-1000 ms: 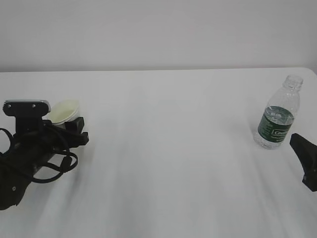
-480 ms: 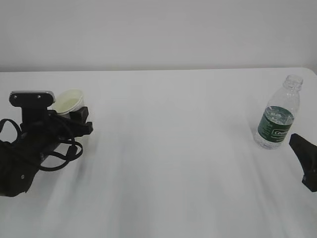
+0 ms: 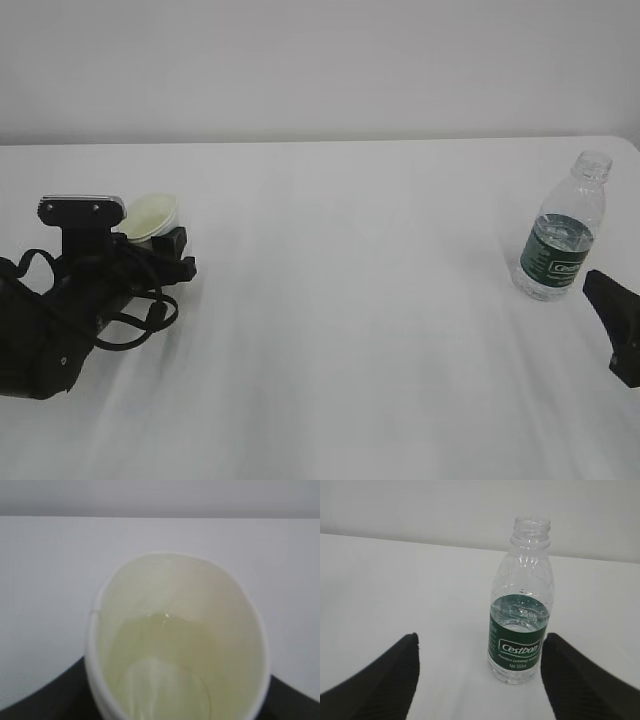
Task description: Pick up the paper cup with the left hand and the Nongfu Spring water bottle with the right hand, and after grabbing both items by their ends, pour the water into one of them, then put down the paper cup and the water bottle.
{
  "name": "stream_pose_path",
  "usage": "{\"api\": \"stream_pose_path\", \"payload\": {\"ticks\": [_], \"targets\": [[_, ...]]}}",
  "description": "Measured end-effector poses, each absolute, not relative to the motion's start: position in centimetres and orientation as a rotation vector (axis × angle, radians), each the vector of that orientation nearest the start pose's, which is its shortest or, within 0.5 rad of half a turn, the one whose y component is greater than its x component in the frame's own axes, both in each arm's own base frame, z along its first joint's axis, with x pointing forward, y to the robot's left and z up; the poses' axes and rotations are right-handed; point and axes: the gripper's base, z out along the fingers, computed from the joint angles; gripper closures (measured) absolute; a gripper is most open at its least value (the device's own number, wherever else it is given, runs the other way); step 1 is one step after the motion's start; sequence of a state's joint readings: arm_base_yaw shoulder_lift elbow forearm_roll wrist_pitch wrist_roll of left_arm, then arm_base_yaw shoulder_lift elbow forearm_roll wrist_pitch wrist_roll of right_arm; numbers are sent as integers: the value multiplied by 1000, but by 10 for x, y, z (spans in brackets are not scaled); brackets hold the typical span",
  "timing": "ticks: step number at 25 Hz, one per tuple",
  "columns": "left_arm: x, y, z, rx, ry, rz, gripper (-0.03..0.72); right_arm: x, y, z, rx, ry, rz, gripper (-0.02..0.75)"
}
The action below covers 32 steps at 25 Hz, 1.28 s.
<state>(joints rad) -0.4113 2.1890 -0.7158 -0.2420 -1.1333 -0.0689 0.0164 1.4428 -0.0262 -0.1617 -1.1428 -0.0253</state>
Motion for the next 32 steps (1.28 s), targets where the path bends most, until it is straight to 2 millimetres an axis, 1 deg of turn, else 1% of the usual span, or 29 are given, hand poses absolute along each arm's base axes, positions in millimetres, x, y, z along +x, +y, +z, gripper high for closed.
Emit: {"api": "stream_pose_path", "payload": {"ticks": [10, 12, 16, 19, 26, 32], "targets": [[328, -122, 64, 68, 1825, -212, 237, 172, 16, 153, -204, 1749, 75, 164], [328, -122, 64, 68, 1825, -212, 202, 172, 16, 153, -204, 1749, 75, 164], [328, -122, 64, 69, 1826, -212, 64, 172, 16, 153, -204, 1749, 75, 164], [328, -121, 64, 67, 1826, -211, 20, 172, 16, 153, -204, 1749, 75, 164], [328, -120, 64, 54, 1827, -204, 10, 172, 16, 153, -204, 1749, 75, 164], [315, -116, 57, 80, 1873, -198, 10, 172, 16, 153, -204, 1749, 75, 164]]}}
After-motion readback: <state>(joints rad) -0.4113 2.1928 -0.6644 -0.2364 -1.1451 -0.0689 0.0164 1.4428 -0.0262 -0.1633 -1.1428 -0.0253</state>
